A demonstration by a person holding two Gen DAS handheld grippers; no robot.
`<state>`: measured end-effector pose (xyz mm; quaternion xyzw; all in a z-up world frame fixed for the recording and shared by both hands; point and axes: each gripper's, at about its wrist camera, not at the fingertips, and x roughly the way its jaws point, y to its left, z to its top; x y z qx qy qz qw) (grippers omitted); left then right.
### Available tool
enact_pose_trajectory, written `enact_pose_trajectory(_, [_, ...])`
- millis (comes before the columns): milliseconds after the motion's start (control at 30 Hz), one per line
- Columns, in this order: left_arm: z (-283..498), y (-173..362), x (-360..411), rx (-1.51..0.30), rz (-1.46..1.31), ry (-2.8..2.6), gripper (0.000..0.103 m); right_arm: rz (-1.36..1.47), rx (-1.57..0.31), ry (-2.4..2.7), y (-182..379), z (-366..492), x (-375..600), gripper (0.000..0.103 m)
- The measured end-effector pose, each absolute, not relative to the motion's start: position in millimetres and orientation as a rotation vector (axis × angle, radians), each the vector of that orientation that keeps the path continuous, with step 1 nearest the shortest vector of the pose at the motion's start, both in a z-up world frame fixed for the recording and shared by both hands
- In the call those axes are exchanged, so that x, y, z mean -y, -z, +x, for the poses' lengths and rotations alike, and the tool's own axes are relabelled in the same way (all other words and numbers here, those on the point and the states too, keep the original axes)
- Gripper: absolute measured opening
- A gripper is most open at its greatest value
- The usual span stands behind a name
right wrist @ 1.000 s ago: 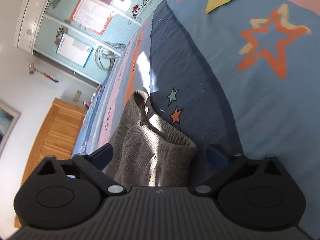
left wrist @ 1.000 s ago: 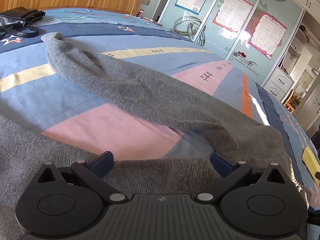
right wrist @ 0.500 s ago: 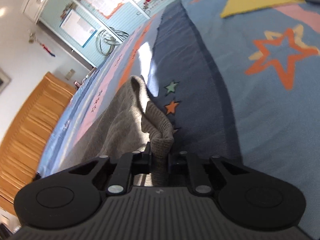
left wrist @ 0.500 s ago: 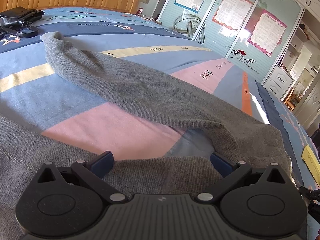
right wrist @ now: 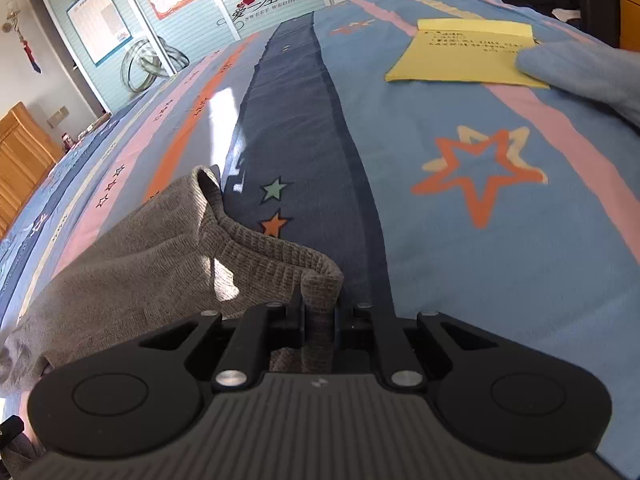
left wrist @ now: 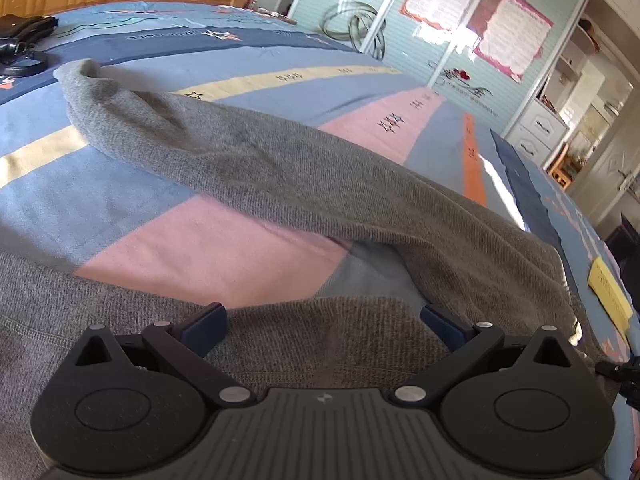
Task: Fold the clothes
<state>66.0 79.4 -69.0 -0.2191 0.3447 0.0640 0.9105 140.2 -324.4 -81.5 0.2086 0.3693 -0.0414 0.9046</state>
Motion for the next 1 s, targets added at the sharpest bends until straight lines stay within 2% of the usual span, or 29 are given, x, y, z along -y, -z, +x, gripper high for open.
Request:
enact_pose_trajectory(233, [65.8, 63.8, -90.0, -0.722, -0.491, -0.115, 0.102, 0.227, -0.71, 0.102, 46.5, 134.8, 311.0, 0.014])
enact_pose_trajectory(367, [63.6, 61.7, -92.7, -0.722, -0.488, -0.114, 0.102, 0.153, -0.807, 0.163, 82.2, 156.0, 305.4, 0.014])
enact_pose_trajectory(533, [63.5, 62.5, -99.5, -0.718, -0.506, -0.125, 0.102, 0.29, -0.762, 0.174, 80.3, 139.3, 321.0, 0.017])
enact_pose_trajectory(600, [65.2, 65.7, -98.0, -0.724, -0.502, -0.118, 0.102, 0.346, -0.793, 0.164, 84.1, 137.2, 332.1, 0.026])
enact_pose_trajectory(667, [66.6, 69.3, -94.9, -0.721, -0.479, -0.12, 0.102, 0.434, -0.819, 0.135, 83.7, 135.1, 345.8, 0.029])
enact_pose_trajectory(733, [65.7, 70.9, -93.7, -0.695, -0.483, -0.128, 0.102, 0.545, -0.783, 0.148, 76.2, 127.9, 361.4, 0.044])
enact_pose_trajectory(800, [64.9, 72.7, -94.4, -0.663, -0.518, -0.141, 0.102, 0.543, -0.699, 0.125, 63.5, 127.9, 362.4, 0.048])
enact_pose_trajectory(867, [63.0, 74.1, -96.3, -0.624, -0.573, -0.145, 0.102, 0.512, -0.62, 0.058, 51.4, 135.7, 357.1, 0.066])
enact_pose_trajectory(900, [62.3, 75.1, -96.2, -0.605, -0.589, -0.142, 0.102, 0.548, -0.63, -0.019, 53.1, 150.0, 355.2, 0.08])
enact_pose_trajectory(933, [63.1, 76.2, -95.2, -0.596, -0.593, -0.146, 0.102, 0.586, -0.642, -0.098, 55.1, 164.7, 353.4, 0.084])
enact_pose_trajectory(1000, [65.9, 77.9, -92.8, -0.587, -0.589, -0.16, 0.102, 0.619, -0.711, -0.169, 63.8, 203.2, 348.0, 0.084])
